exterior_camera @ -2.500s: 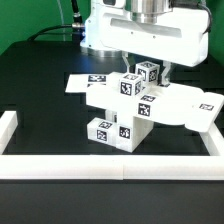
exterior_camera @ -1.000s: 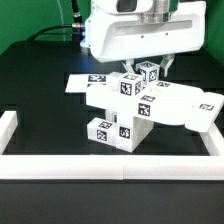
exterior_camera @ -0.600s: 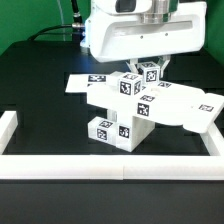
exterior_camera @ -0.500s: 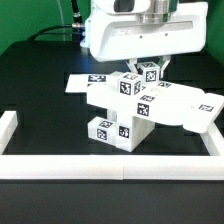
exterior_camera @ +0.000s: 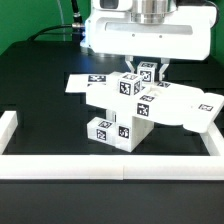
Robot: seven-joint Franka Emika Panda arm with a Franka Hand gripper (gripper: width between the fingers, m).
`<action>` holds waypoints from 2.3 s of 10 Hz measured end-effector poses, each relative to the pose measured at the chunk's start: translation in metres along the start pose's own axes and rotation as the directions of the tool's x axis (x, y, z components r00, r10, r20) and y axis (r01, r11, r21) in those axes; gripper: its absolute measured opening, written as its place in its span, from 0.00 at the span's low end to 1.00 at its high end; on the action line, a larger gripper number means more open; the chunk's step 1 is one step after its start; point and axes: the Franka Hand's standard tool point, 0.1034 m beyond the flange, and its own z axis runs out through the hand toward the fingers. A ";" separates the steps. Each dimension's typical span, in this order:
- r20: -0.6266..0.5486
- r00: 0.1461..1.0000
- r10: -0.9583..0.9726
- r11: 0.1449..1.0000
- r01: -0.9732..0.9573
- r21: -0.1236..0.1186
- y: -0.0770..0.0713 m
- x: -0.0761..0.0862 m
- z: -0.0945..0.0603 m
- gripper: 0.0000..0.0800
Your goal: Assemble chair
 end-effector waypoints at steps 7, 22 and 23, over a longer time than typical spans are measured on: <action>0.010 0.854 0.520 0.854 -0.520 0.014 -0.005 -0.001 0.000 0.34; 0.013 0.994 -0.104 0.995 0.104 0.002 -0.010 -0.004 -0.002 0.81; 0.011 0.989 -0.150 0.989 0.150 -0.003 -0.011 -0.003 -0.002 0.81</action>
Offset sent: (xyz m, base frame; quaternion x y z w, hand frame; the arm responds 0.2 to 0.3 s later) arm 0.0035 -0.0025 -0.0019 -0.0088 -0.0084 0.2507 0.9680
